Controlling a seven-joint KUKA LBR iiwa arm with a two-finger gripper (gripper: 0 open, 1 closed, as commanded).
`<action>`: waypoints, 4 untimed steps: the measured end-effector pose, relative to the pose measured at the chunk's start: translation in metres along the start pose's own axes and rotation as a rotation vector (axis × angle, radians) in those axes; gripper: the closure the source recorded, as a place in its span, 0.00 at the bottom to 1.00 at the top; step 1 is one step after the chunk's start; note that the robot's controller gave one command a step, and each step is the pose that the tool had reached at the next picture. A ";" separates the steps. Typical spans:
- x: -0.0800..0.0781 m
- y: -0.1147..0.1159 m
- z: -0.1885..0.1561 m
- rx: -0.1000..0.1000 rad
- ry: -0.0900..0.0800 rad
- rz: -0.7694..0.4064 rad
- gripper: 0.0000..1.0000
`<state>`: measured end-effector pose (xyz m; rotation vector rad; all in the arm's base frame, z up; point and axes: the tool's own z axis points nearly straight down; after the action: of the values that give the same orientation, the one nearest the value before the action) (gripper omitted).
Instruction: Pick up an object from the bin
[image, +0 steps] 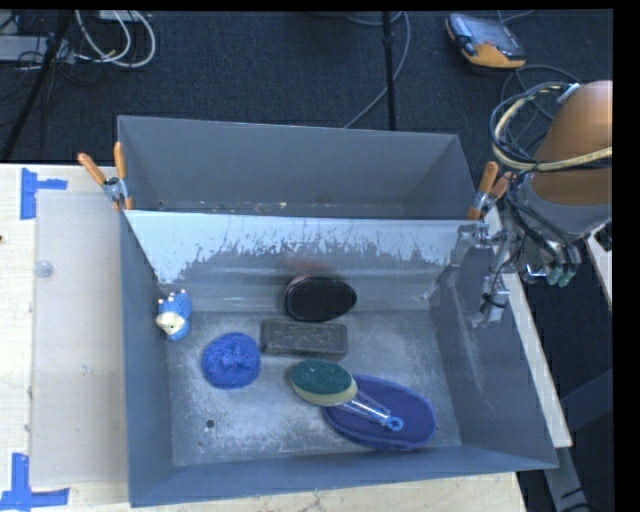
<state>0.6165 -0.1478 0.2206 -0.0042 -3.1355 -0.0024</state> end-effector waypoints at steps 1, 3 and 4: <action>-0.001 0.001 -0.005 0.001 -0.007 -0.003 0.00; 0.054 0.084 0.067 -0.001 0.005 0.026 0.00; 0.059 0.082 0.083 0.000 -0.008 0.093 0.00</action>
Offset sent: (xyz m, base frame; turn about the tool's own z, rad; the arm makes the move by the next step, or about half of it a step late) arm -0.0516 0.0786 -0.1506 0.0394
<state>0.5571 -0.0654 0.1382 -0.1510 -3.1398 -0.0020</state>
